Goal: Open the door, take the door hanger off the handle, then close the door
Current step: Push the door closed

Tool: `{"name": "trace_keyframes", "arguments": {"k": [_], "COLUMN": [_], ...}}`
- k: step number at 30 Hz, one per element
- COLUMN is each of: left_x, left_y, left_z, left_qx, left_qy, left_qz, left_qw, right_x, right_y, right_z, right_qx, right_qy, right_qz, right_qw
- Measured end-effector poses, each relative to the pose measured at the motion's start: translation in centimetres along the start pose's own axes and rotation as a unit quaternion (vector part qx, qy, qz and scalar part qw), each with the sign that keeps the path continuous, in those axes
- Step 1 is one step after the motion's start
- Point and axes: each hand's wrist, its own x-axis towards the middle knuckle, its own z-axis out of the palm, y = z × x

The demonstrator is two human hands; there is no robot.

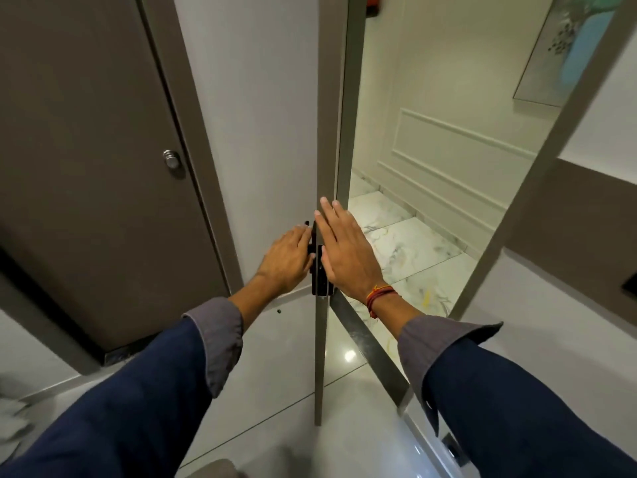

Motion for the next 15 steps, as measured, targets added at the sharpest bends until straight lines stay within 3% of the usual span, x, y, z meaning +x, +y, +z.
{"name": "trace_keyframes", "arguments": {"k": [4,15], "left_x": [0.3,4.0], "left_y": [-0.8,2.2], "left_z": [1.4,5.7], "left_qx": [-0.006,-0.030], "left_qy": [-0.042,-0.035], "left_qz": [0.027,0.150], "left_qw": [0.999,0.988], "right_x": [0.4,-2.7], "right_y": [2.1,11.2], "right_z": [1.1,4.5], "right_qx": [-0.121,-0.161], "right_qy": [0.011,0.040], "right_qz": [-0.046,-0.055], "right_qw": [0.992,0.985]}}
